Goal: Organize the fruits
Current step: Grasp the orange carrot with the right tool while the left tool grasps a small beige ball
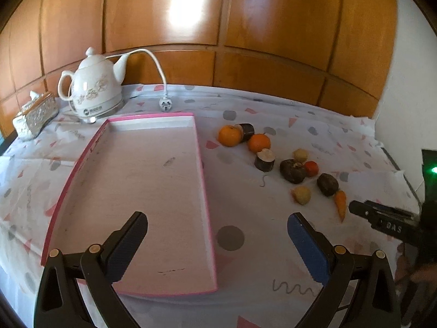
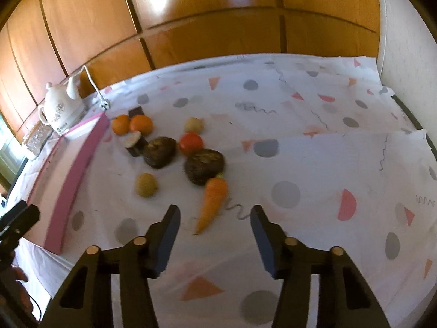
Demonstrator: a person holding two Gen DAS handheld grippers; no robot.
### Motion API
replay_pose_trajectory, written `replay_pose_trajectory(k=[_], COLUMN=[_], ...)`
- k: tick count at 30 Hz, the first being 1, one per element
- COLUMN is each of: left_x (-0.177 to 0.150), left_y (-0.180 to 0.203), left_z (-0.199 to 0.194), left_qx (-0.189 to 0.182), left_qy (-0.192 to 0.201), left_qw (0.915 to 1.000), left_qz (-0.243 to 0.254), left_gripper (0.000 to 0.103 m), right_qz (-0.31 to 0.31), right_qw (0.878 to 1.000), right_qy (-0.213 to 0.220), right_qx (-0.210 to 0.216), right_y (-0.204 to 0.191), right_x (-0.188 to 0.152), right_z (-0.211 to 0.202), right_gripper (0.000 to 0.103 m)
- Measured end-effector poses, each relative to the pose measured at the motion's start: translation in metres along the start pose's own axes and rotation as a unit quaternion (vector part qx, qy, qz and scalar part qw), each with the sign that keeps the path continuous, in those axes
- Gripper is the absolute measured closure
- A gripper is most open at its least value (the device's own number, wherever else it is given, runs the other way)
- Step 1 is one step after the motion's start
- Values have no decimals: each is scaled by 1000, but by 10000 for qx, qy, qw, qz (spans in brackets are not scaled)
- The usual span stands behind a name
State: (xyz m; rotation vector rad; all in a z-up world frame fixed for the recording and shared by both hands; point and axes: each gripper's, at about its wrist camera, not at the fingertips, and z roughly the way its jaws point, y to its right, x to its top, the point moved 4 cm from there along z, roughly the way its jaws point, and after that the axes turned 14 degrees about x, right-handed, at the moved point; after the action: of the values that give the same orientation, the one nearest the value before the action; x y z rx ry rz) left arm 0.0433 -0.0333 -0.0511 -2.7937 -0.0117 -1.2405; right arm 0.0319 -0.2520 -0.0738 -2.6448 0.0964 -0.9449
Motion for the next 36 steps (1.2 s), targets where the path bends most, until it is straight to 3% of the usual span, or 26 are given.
replay_pose_trajectory(k=[5,10,15,20,23,26,36], left_x=[1,5,11,20,23,25,19], left_y=[10,21,32,49,62,74,116], left_z=[5,6,10,18,25,35,67], left_qx=[46,-63,-191,-386,-529,-700,-979], left_qy=[-44,-46,-122,-199,-249,-383,-813], left_qw=[9997,9991,9980,9965,9949,9933,9867], left_qz=[223,421,596,714,817,837,1014], left_gripper=[0,0,0,0,1,6,40], right_qz=[-378,-332,-383,-517,-599,-668,-551], right_qw=[9989,9989,9989,9977,9971,9966,9977], right_qy=[-264,-331,-269,-69,-20,-20,270], right_qx=[89,92,36,-432,-477,-473,-298], right_y=[-1,5,7,16,22,23,25], right_x=[6,11,12,13,11,10,5], right_z=[16,31,37,32,31,33,31], right_gripper=[55,55,81,81,81,76,76])
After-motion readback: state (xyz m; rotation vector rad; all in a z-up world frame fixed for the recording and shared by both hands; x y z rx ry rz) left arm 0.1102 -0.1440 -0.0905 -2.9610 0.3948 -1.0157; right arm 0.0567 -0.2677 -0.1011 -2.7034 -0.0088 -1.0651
